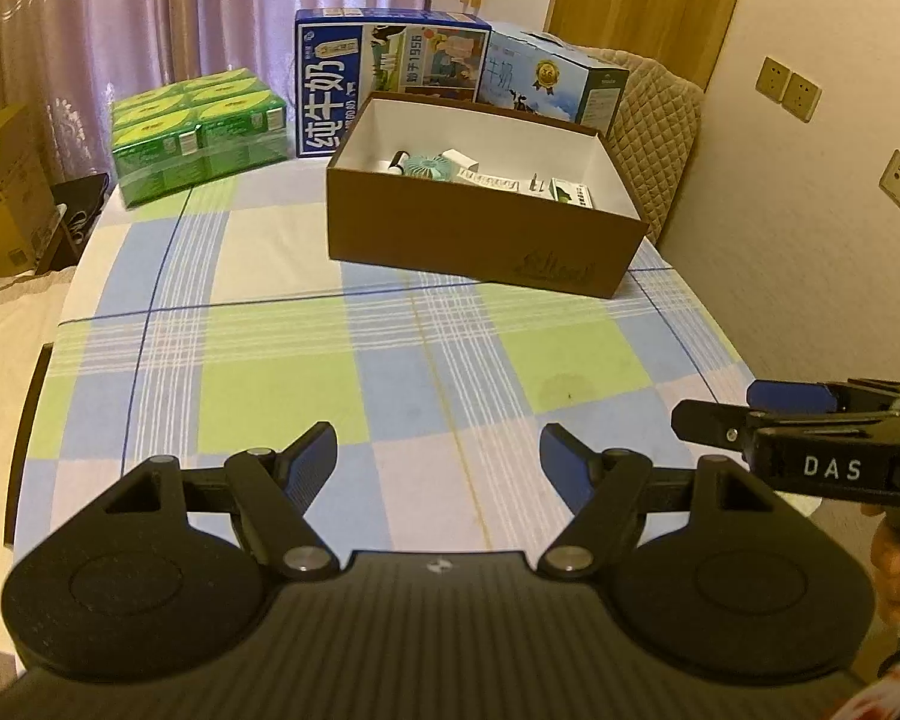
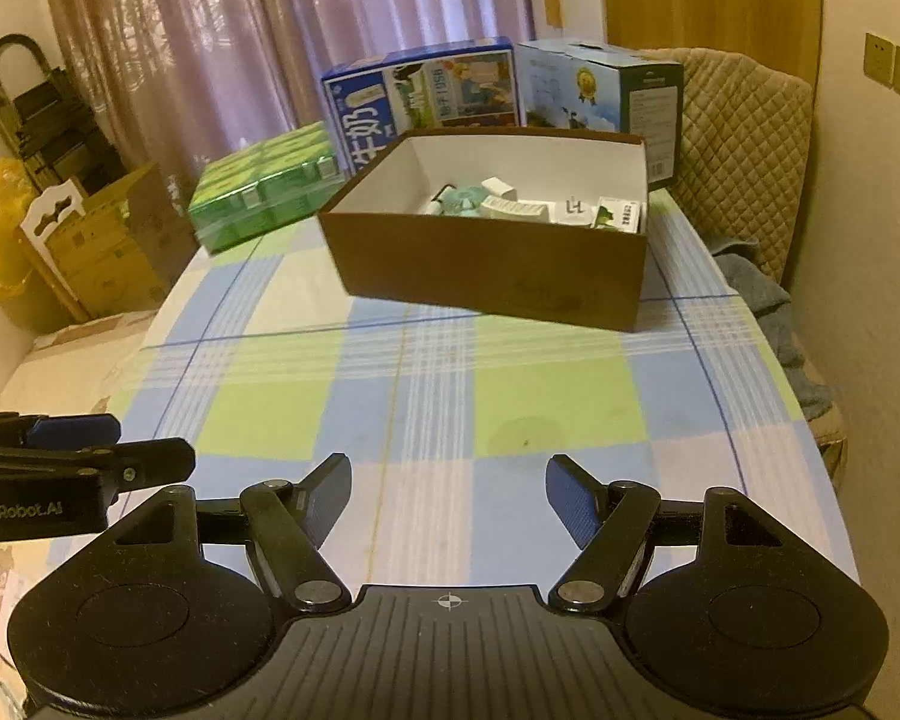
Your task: Organize rigid objects
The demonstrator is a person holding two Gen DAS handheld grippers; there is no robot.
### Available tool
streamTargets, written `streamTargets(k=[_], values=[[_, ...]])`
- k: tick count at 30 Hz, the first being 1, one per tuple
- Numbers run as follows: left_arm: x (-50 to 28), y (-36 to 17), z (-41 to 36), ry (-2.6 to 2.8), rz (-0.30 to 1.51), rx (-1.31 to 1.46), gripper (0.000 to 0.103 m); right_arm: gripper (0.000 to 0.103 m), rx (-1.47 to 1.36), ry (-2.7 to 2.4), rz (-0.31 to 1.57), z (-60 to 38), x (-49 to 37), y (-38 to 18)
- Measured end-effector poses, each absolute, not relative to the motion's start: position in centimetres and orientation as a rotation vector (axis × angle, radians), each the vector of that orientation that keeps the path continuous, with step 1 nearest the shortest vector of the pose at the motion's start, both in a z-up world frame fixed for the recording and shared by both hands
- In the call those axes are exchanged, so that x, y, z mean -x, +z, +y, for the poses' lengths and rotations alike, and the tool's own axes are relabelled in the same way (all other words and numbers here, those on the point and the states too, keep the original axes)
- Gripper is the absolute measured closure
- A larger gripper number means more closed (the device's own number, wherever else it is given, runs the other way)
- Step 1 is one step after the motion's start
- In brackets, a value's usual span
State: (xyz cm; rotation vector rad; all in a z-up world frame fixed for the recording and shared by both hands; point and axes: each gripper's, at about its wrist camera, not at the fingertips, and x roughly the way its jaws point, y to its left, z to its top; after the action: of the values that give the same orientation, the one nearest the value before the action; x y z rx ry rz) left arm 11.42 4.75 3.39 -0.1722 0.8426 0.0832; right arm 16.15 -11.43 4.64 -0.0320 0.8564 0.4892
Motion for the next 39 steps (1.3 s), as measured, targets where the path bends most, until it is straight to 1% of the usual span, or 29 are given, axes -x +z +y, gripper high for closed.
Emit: streamTargets(k=[16,39], values=[[-8.0,2.8,5.0,0.087,0.846,0.175,0.031,0.034,0.048,0.499,0.859,-10.6,-12.5,4.3],[-7.3,3.0,4.8,0.091,0.839,0.165,0.031,0.034,0.043,0.504,0.874,-10.3,-12.1,4.0]])
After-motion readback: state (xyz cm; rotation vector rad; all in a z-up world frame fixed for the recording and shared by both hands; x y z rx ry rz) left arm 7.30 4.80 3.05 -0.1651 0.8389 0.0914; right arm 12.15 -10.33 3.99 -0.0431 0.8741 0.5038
